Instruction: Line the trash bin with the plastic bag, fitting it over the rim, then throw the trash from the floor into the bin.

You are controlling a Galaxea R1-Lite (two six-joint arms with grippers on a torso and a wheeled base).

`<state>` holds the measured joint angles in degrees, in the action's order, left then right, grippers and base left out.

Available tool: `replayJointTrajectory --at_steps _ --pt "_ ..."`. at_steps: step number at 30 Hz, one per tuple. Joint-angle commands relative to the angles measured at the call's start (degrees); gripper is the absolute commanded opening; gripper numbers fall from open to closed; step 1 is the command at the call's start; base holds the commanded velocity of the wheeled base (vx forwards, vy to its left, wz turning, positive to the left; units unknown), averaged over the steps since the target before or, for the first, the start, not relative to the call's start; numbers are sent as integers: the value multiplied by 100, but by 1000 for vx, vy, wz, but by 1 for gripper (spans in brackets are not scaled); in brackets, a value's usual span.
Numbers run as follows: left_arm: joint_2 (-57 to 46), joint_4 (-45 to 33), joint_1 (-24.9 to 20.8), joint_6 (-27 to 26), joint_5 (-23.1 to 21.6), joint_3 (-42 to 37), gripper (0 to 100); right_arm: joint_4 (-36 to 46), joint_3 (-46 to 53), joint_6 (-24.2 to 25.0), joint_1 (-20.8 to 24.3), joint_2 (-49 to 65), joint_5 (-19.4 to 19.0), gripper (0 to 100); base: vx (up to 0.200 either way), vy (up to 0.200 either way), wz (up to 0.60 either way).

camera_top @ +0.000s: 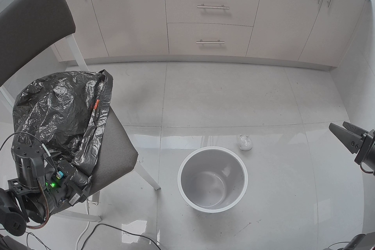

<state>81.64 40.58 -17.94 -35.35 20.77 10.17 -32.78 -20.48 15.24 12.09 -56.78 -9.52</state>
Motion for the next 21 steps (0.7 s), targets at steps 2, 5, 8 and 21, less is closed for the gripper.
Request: replayJointTrajectory --at_steps 2,5,8,21 --pt "19 11 19 2 15 38 0 0 9 -3 4 -8 -6 100 0 0 0" --pt "19 20 19 81 6 91 0 0 18 -3 4 -17 -6 100 0 0 0" --pt "1 20 19 99 15 135 0 -9 27 -3 4 -17 -6 100 0 0 0" --pt "-61 486 19 283 -29 223 0 -9 35 -3 4 -105 -6 100 0 0 0"
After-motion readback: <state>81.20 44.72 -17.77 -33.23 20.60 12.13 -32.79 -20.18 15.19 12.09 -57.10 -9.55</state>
